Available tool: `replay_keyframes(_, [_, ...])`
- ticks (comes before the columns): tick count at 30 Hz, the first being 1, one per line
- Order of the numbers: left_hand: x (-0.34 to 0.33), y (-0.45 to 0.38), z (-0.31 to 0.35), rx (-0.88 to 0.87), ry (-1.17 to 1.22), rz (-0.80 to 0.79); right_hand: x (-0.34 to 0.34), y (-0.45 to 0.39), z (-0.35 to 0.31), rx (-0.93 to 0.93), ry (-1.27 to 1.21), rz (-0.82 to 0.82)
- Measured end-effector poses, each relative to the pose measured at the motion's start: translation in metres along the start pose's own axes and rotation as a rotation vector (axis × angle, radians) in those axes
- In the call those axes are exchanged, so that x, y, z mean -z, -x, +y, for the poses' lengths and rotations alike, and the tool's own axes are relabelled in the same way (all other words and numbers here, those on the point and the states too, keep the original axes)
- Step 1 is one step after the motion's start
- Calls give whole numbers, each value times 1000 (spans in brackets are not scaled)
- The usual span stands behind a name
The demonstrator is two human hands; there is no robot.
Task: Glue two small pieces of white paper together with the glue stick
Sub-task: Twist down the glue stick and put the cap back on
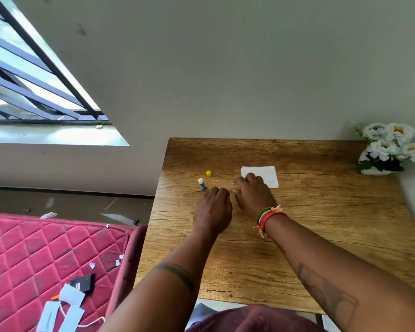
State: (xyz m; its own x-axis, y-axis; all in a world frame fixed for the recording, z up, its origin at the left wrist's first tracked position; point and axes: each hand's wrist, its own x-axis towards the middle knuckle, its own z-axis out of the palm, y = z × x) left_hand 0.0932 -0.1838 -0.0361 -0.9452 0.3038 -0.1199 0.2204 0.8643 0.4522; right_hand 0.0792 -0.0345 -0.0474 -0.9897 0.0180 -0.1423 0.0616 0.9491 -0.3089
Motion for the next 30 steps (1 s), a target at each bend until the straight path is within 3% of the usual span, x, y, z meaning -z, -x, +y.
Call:
replay_keyframes(12, [20, -16, -70, 369, 304, 108, -18, -44, -56, -47, -343, 9])
replay_keyframes(18, [16, -31, -75, 391, 410, 88, -28, -44, -62, 16, -367, -73])
replay_keyframes(22, [16, -38, -71, 412, 435, 156, -23, -46, -59, 2, -428, -97])
replay_keyframes(30, [45, -53, -44, 460, 776, 174, 11, -44, -51, -55, -677, -187])
